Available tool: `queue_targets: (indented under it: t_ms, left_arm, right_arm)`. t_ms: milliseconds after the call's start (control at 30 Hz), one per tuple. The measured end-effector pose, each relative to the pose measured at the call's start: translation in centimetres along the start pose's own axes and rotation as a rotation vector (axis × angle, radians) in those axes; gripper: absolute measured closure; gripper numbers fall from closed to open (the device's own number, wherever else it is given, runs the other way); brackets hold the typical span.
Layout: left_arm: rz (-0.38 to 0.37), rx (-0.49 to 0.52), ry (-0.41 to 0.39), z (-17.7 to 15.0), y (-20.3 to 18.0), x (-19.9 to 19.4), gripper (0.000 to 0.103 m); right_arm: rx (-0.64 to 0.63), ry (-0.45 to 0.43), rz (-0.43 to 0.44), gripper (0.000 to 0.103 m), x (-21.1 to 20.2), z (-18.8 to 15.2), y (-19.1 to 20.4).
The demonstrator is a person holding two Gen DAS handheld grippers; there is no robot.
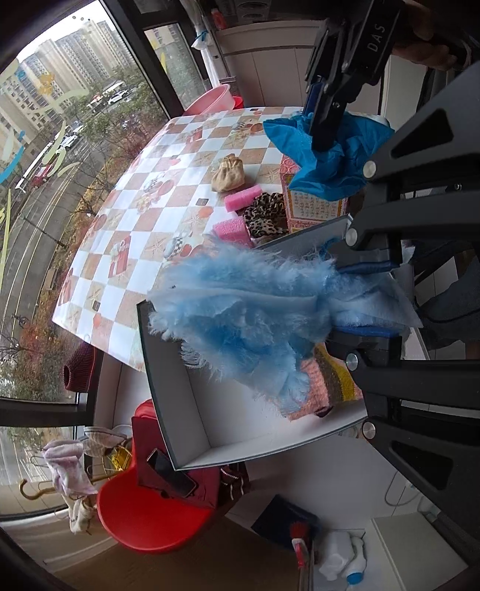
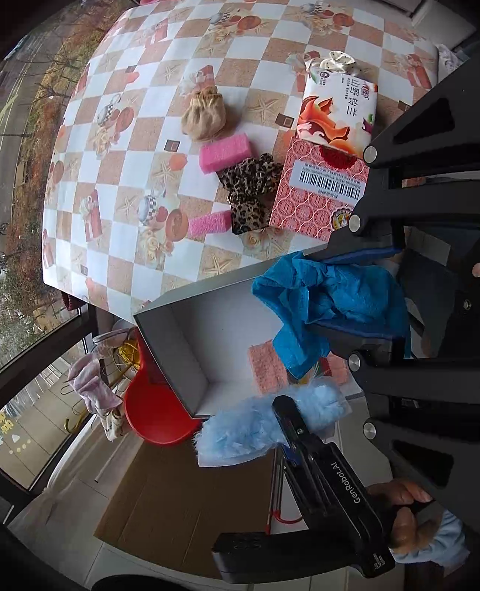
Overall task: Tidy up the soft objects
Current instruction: 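Carry the blue duster and blue gloves over the white box with both tools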
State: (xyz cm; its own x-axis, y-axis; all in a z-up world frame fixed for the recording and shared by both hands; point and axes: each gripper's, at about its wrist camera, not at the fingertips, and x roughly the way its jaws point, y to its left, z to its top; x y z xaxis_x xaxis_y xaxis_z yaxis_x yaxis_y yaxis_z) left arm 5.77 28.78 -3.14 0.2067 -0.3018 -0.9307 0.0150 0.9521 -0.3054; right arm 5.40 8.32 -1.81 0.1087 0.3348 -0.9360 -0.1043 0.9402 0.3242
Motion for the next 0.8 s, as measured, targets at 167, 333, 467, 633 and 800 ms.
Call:
queue_targets:
  t_ms: [167, 333, 467, 633, 800]
  left_arm:
    - [0.024, -0.05, -0.021, 1.1, 1.9, 0.0, 0.079]
    - [0.067, -0.084, -0.042, 2.1, 3.0, 0.4, 0.079]
    - [0.101, -0.108, -0.061, 2.9, 3.9, 0.9, 0.079]
    - [0.126, -0.153, -0.074, 4.1, 5.2, 1.7, 0.079]
    - [0.142, -0.168, -0.077, 5.0, 5.7, 2.5, 0.079]
  right_arm:
    - [-0.055, 0.024, 0.001, 0.074, 1.4, 1.7, 2.1]
    - [-0.099, 0.038, 0.005, 0.074, 2.8, 3.3, 3.9]
    - [-0.127, 0.046, 0.003, 0.074, 3.7, 4.4, 5.0]
    - [-0.156, 0.055, -0.006, 0.074, 5.1, 6.2, 6.1]
    - [-0.182, 0.053, -0.027, 0.074, 6.4, 7.7, 6.9]
